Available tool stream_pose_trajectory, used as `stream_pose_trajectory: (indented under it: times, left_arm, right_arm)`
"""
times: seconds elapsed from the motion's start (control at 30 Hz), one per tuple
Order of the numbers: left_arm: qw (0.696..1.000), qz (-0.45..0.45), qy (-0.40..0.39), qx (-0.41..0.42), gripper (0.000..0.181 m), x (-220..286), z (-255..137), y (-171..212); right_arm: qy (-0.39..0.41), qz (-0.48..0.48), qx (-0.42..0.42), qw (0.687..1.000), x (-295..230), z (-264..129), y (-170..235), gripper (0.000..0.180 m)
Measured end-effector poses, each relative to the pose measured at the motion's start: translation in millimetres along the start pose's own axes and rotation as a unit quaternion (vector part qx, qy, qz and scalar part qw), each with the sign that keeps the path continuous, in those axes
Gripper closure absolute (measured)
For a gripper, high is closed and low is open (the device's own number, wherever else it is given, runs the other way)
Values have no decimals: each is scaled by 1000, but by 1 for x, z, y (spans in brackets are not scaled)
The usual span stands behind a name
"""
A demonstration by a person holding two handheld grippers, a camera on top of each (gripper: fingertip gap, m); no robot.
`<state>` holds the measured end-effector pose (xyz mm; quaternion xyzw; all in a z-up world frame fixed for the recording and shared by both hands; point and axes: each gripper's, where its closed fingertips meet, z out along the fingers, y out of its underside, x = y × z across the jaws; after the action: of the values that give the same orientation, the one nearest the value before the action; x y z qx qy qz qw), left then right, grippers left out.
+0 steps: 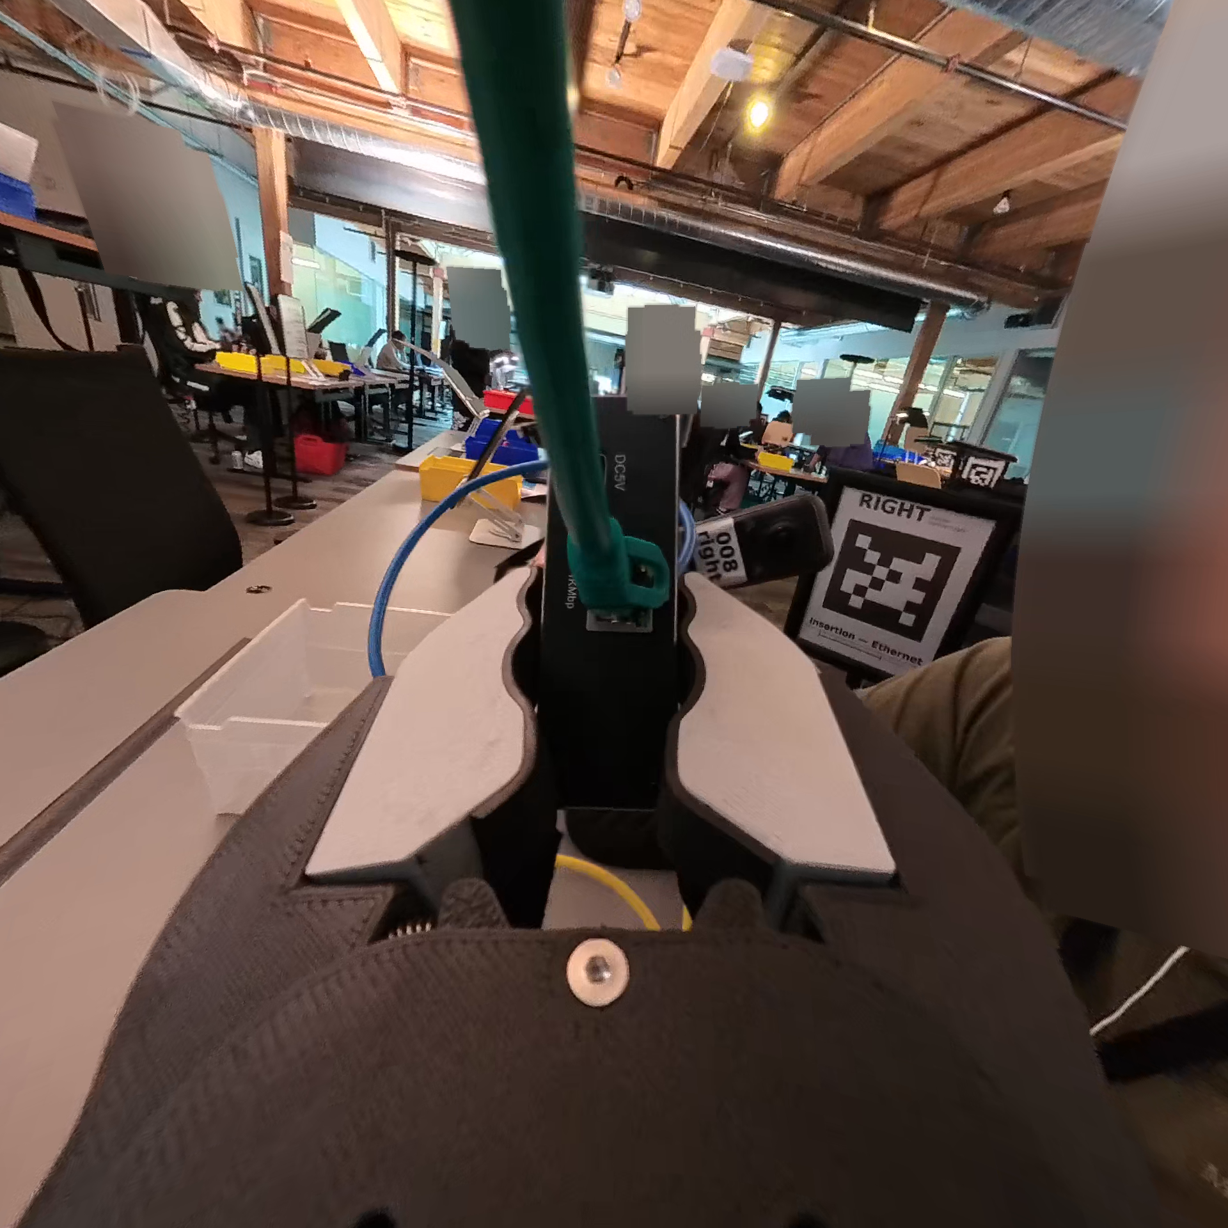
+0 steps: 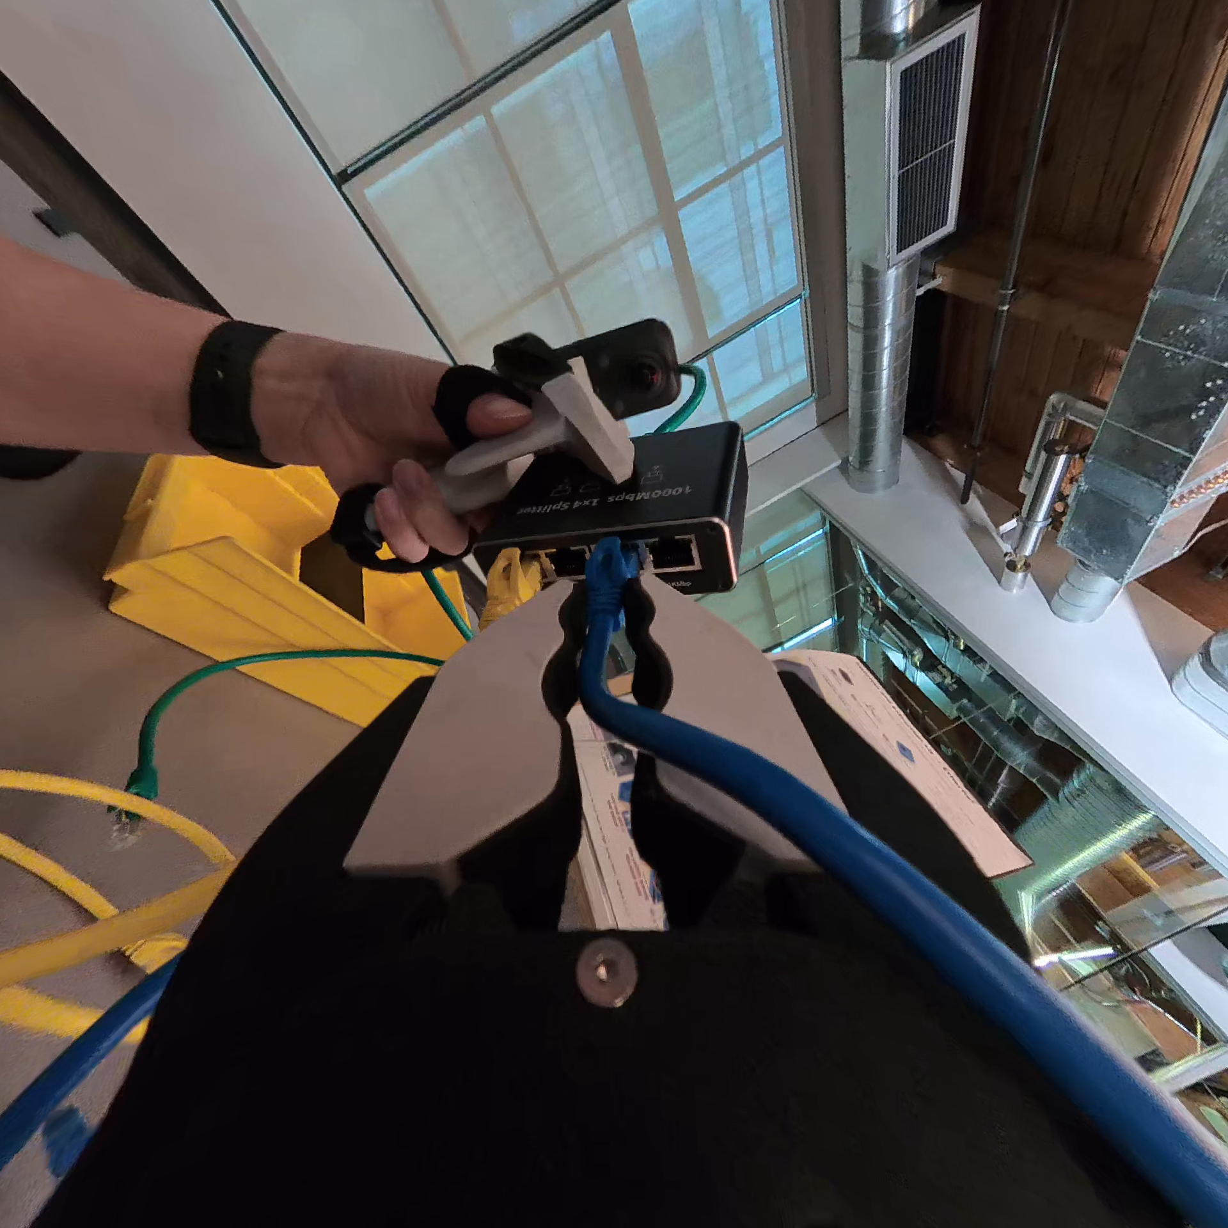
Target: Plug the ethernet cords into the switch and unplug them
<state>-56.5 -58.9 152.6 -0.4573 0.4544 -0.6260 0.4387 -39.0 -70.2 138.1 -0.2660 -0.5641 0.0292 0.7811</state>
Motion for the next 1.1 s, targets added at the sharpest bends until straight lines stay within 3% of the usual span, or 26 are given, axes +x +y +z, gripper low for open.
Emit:
stream_pose_trajectory:
  times: [0.03,0.2,0.33,0.4,0.47,0.57,0.6,0.73,0.83,0.9,1.03,1.1]
  left_arm:
    - [1000,-6,-10,10,145,-3,0,-3]
    - [992,-83,-43,82,145,-28,-10,-16]
    - [978,-141,-81,128,145,-58,-39,-21]
    - [975,-144,-104,133,145,-70,-51,-21]
    - [976,-134,-124,120,145,-75,-56,-19]
    - [979,-107,-154,81,145,-81,-56,-12]
    - [980,-99,-158,68,145,-81,-54,-9]
    - [990,-55,-133,-7,145,-71,-26,13]
    - [990,-15,-124,-64,145,-64,-1,34]
    - [988,2,-122,-100,145,-61,11,47]
    - [985,14,-110,-130,145,-55,26,62]
    - [984,16,-107,-141,145,-54,29,66]
  right_arm:
    - [3,0,-8,1000,1,1,3,168]
    - [12,98,-13,995,3,11,20,161]
    - [-37,227,-123,965,-9,11,68,164]
    - [-123,316,-170,925,-35,5,78,160]
    - [-198,386,-188,881,-56,-1,71,171]
    - [-336,438,-128,824,-82,-16,16,174]
    - [-351,431,-119,823,-82,-19,4,173]
    - [-208,402,-136,881,-40,-10,13,157]
    - [-89,394,-186,896,-7,-15,58,142]
    - [-43,417,-194,887,8,-20,81,134]
    - [-99,514,-155,838,-2,-20,81,125]
    - [-130,513,-167,832,-14,-17,82,123]
